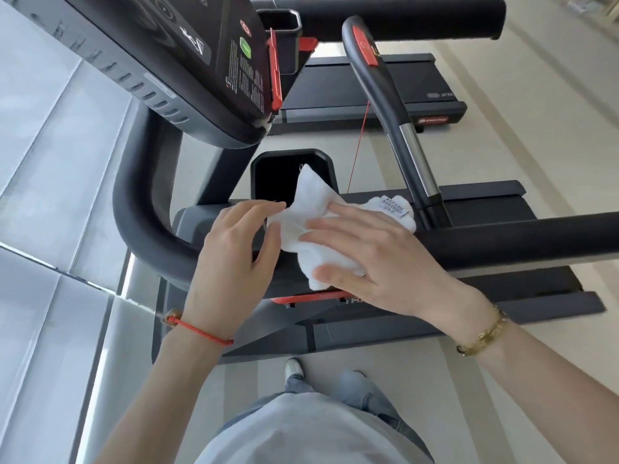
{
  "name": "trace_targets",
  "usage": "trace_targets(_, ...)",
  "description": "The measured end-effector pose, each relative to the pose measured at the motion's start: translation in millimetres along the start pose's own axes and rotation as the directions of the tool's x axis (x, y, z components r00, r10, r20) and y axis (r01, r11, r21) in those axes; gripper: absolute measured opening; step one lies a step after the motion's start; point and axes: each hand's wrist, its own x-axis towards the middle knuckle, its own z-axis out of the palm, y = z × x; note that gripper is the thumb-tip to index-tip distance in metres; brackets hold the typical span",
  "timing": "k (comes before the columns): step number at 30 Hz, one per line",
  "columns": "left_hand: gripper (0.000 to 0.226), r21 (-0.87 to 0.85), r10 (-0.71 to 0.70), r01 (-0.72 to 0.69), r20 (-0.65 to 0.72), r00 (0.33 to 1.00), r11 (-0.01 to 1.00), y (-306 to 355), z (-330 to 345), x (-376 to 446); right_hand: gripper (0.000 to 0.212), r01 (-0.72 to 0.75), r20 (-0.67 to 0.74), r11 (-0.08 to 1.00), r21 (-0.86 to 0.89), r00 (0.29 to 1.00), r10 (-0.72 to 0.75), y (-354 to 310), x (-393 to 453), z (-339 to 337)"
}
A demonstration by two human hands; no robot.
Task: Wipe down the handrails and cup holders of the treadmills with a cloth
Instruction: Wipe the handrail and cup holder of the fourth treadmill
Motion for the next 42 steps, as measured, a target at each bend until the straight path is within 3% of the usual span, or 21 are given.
trace_targets(3,0.027,0.005,0.013,-0.013,-0.014,1.000,1.000,12,9,-6,0.044,-0.030,-0.173,0.998,-0.050,0.985,0.021,7,-7,6)
trace_targets(6,0.027,0.019,0.028,-0.028,-0.037,0.999,0.999,27,21,-10,0.038,-0.095,-0.235,0.993,-0.076,0.969,0.075,23,-19,0)
trace_targets(15,0.025,0.067,-0.035,0.035,-0.004,0.999,0.997,95,79,-20,0.038,-0.171,-0.264,0.969,-0.176,0.957,0.121,71,-70,-18)
trace_targets(21,0.024,0.137,-0.068,0.078,-0.074,0.995,0.987,119,109,-16,0.041,-0.105,-0.312,0.973,-0.206,0.949,0.037,95,-84,-22)
trace_targets(27,0.023,0.264,-0.072,0.096,-0.099,0.992,0.960,139,144,-15,0.036,-0.222,-0.416,0.957,-0.186,0.900,0.128,163,-134,-52)
trace_targets(31,0.023,0.271,-0.071,0.092,-0.087,0.994,0.958,154,163,-11,0.037,-0.271,-0.444,0.941,-0.203,0.882,0.158,156,-130,-45)
trace_targets(42,0.021,0.290,-0.057,0.089,-0.118,0.991,0.953,175,187,-2,0.040,-0.166,-0.495,0.957,-0.239,0.869,0.028,156,-123,-30)
